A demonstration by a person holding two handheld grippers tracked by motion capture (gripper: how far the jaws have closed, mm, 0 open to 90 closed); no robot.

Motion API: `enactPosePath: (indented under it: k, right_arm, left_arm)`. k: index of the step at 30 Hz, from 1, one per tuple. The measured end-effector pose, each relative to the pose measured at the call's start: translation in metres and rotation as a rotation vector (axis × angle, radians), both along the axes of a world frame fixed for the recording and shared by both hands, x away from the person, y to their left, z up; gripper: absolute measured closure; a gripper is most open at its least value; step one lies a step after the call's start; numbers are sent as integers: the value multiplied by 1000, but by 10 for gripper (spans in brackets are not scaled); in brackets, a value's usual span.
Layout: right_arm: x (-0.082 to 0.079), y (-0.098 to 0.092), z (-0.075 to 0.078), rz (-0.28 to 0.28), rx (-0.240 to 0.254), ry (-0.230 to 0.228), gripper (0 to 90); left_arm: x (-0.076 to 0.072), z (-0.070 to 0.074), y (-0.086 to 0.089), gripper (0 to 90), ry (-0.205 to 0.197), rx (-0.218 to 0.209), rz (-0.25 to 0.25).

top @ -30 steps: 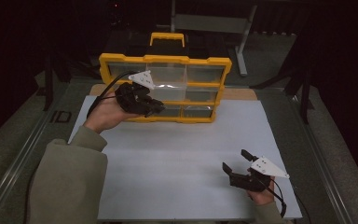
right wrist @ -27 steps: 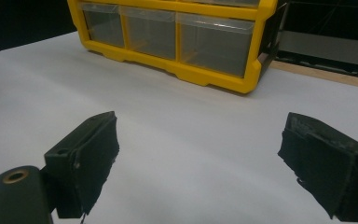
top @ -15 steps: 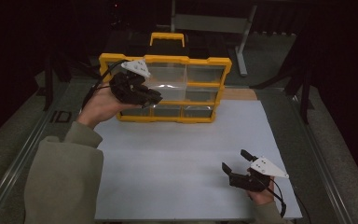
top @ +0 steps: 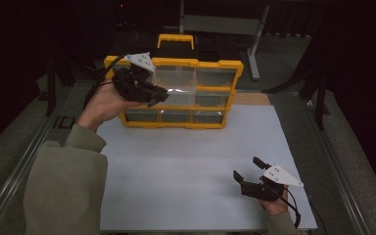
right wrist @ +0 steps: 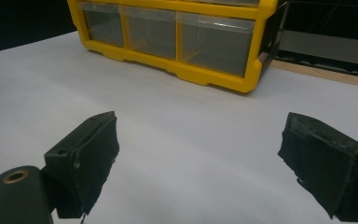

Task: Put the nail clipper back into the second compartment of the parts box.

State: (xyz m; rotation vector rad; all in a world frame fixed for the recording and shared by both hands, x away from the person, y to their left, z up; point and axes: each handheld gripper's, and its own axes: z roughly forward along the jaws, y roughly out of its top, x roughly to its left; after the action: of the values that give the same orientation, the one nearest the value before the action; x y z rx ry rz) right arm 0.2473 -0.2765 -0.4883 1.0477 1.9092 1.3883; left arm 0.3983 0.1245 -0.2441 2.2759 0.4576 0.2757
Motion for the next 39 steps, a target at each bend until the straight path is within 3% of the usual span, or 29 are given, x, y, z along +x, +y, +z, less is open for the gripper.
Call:
enactPosePath:
  k: [12, 20, 39]
  right_arm:
    - [0, 0, 0, 2, 5, 1, 109]
    - [0, 0, 0, 1, 4, 0, 109]
    - [1, -1, -1, -1, 3, 0, 109]
  left_arm:
    - [11, 19, 7, 799, 19, -13, 56]
    - [20, 23, 3, 799, 39, 0, 102]
    - [32, 28, -8, 799, -11, -54, 234]
